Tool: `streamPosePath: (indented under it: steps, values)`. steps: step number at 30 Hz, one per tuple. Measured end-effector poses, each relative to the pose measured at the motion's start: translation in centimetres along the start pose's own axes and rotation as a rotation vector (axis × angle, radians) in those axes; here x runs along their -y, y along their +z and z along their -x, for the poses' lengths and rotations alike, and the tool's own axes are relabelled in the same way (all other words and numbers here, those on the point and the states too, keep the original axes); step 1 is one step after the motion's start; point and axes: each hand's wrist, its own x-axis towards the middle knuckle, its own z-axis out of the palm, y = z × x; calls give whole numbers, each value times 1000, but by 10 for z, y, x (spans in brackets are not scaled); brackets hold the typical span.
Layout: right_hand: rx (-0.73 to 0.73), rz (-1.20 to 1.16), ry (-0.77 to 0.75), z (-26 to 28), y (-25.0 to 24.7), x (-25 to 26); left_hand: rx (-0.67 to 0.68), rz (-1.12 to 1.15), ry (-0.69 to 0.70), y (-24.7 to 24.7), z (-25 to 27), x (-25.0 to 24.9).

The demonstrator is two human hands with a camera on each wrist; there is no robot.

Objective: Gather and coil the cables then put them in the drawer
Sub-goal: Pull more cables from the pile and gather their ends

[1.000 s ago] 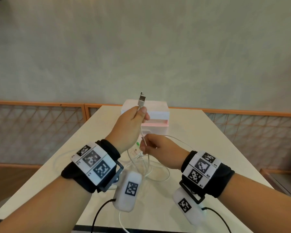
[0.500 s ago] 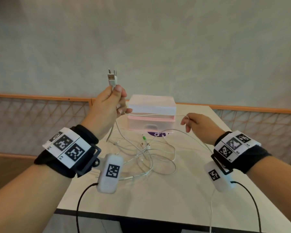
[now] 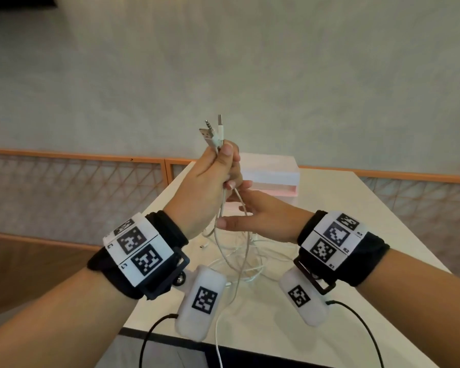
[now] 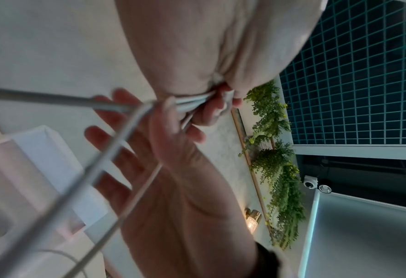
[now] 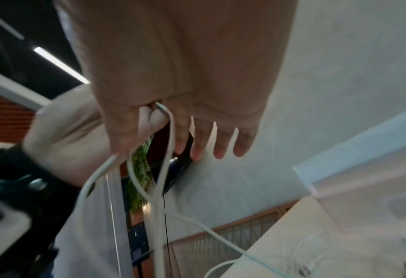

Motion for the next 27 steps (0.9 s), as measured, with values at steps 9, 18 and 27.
streamPosePath:
  steps: [9,18,27]
  values:
    - [18,-169,-20,-1,8,-7,-47,-58,28,-15,-2,-10]
    - [-131,470,105,36,-48,-68,-296,-71,147,-48,-14,-27]
    - [-217,1007,278,41,-99,-111,-317,-109,176,-40,-14,-35]
